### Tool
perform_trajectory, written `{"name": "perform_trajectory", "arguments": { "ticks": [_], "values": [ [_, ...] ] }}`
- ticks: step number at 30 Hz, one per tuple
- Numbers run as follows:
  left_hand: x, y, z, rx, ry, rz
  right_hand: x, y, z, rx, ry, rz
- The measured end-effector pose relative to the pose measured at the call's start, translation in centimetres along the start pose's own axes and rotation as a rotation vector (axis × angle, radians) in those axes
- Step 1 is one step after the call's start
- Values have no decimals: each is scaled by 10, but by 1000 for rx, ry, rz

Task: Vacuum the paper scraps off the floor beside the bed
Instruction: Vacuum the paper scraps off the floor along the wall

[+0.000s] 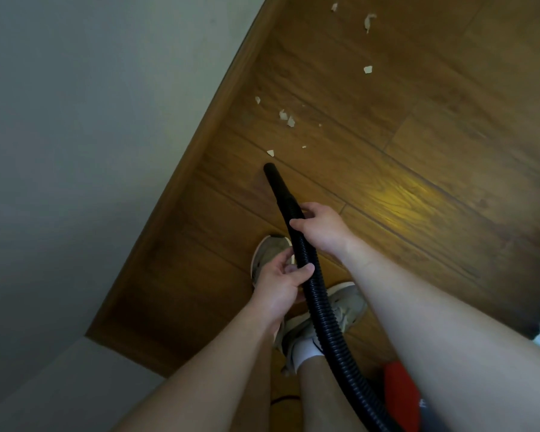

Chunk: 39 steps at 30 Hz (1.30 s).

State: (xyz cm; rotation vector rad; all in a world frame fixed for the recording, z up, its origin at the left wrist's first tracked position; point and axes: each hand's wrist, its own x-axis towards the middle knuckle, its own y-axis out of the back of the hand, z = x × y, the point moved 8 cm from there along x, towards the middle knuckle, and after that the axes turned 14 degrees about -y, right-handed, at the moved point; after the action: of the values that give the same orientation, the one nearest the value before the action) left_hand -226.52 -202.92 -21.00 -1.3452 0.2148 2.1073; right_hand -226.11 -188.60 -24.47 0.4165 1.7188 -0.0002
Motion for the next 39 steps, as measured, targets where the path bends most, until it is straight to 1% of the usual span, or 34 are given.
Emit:
{"name": "perform_trajectory", "arguments": {
  "ticks": [10,21,29,32,39],
  "values": [
    [20,-16,18,45,-18,-68,12,23,-6,107,-50,48],
    [27,-58,32,56,40,-139,15,70,9,173,-101,105],
    [48,-84,47,131,10,-128,26,107,3,210,-113,144],
    [54,-92,54,126,7,-115,31,116,-4,217,-106,131],
    [64,-95,72,83,-21,-26,44,121,-29,167,-64,83]
  ]
}}
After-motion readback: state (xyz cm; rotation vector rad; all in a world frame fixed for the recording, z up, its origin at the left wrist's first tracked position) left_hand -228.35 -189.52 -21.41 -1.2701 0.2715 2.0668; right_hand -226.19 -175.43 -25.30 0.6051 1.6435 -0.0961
